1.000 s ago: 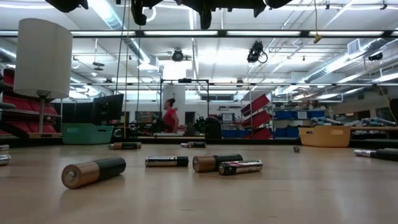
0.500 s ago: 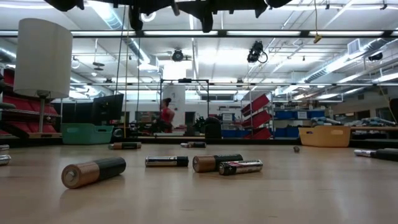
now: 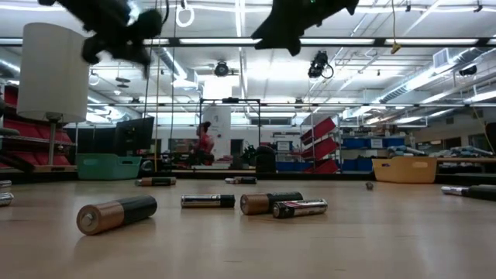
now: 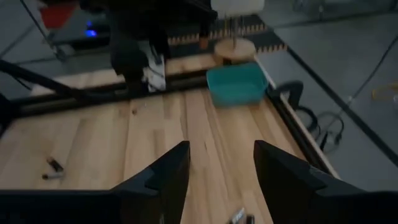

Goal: Sort batteries
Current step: Put the black battery into the blue bin

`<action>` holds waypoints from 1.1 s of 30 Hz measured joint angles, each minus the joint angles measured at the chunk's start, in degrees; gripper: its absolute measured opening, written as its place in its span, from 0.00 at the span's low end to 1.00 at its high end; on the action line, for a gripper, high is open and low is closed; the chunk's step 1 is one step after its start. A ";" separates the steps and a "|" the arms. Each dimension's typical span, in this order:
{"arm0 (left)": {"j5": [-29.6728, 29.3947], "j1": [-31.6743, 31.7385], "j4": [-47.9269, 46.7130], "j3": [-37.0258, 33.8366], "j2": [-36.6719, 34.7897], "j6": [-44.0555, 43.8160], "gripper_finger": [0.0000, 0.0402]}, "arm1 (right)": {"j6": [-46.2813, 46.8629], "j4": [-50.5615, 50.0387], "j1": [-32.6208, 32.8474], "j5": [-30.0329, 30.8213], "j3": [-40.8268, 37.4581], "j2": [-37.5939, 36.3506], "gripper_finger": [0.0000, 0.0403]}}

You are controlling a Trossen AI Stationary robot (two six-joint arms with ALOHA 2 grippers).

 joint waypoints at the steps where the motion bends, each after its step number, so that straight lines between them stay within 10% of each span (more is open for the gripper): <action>1: -0.03 1.88 -4.04 0.00 0.07 -3.87 0.14 | -0.02 -0.84 -0.11 -0.01 0.00 0.03 0.45; 16: 12.19 29.60 -14.45 0.00 19.55 -5.91 0.14 | 3.60 -1.25 6.05 -2.65 -14.35 -7.20 0.41; 33: 19.79 33.62 -7.81 0.00 30.49 -0.91 0.29 | 17.58 3.23 10.44 4.92 -38.43 -33.93 0.39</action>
